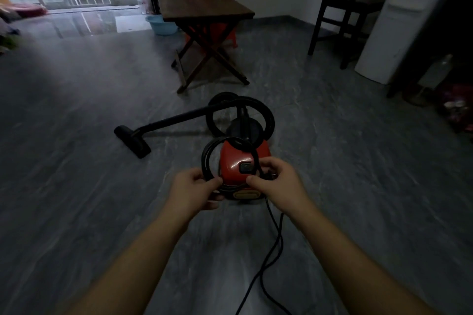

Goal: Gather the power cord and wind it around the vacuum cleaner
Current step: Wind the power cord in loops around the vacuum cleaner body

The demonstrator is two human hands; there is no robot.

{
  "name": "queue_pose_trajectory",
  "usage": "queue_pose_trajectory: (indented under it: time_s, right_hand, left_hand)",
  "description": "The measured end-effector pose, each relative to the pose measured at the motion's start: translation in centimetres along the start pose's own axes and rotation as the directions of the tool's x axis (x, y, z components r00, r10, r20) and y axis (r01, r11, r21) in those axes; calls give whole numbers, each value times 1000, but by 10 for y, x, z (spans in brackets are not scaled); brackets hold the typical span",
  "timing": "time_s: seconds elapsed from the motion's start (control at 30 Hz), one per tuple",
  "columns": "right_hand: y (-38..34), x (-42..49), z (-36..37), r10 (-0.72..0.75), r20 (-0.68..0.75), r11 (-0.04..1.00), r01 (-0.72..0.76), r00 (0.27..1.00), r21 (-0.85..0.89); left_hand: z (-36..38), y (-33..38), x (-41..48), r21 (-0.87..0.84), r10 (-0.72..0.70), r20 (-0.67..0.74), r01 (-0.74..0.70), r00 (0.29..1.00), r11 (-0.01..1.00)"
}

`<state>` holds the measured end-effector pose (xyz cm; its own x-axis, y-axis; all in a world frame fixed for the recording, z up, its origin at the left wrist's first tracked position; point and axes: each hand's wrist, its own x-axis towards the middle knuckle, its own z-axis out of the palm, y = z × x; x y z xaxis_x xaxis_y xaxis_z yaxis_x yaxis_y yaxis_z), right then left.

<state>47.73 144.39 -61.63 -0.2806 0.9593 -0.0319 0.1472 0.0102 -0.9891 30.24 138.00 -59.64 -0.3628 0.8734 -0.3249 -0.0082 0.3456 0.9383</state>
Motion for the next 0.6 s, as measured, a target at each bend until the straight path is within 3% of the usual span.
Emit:
queue_pose_trajectory:
  time_s: [0.17,0.3,0.4,0.5,0.6]
  right_hand:
    - [-3,1,-8,-9,73,999,11,997,-34]
    - [-4,2,-13,3,150,987,21,989,-160]
    - [0,2,-12,29,204,959,30,979,-281]
    - [-2,0,-11,50,263,959,27,963,-281]
    - [-5,-1,-13,51,257,973,10,965,-232]
  left_hand:
    - [-6,-1,0,174,39,2,-39,999,984]
    - [-14,-1,8,266,232,-47,-211,972,941]
    - [-19,-4,11,374,356,41,-345,934,861]
    - [-20,-6,9,482,417,100,-411,903,774]
    - [-23,-5,10,518,422,92,-405,902,753]
